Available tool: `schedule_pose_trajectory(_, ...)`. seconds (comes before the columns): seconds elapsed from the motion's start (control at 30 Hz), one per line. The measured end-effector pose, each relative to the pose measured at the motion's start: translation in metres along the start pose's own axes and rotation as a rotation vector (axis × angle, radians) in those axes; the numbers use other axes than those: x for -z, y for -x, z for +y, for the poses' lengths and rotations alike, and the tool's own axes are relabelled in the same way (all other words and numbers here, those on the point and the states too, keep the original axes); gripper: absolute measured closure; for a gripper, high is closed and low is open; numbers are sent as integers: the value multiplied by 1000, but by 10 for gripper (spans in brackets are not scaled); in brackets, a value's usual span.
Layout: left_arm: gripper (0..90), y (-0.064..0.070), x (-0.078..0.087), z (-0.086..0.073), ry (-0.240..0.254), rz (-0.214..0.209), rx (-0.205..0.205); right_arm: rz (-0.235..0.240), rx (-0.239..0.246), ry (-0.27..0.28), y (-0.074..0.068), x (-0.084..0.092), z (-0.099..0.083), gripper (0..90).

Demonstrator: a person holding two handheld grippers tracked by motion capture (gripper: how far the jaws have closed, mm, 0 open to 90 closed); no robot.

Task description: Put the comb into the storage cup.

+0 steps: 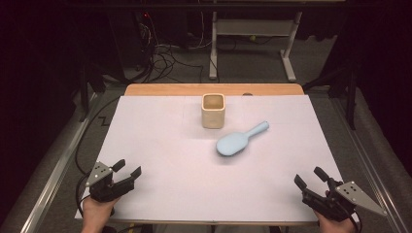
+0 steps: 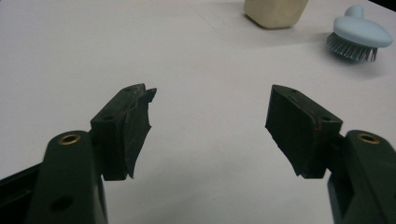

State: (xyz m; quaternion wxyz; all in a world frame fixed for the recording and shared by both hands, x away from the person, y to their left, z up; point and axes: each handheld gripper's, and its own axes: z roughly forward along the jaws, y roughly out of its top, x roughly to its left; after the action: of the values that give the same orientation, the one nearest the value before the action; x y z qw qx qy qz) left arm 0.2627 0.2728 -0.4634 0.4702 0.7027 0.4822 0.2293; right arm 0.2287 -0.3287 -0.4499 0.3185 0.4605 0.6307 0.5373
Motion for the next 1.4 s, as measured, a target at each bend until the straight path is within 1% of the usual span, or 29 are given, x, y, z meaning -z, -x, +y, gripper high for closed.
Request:
schedule_pose_trajectory(0.07,310,0,0,0,-2,0,-1,6,-3,-1,0,-1,1,249)
schedule_pose_trajectory(0.33,310,0,0,0,-4,-3,0,7,-4,1,-1,-3,4,250)
schedule_pose_trajectory(0.5,310,0,0,0,-4,-4,0,10,4,-4,-2,-4,5,249)
schedule_pose_trajectory(0.9,313,0,0,-1,-6,-5,0,38,-3,2,-4,-7,10,252)
schedule_pose_trajectory(1.0,312,0,0,-1,-5,-5,0,44,-7,2,-5,-10,12,253)
schedule_pose_trajectory(1.2,310,0,0,-1,-7,-2,0,66,16,-9,-9,-18,16,253)
schedule_pose_trajectory(1.4,311,0,0,-1,-6,-2,1,81,24,-9,-14,-26,20,254)
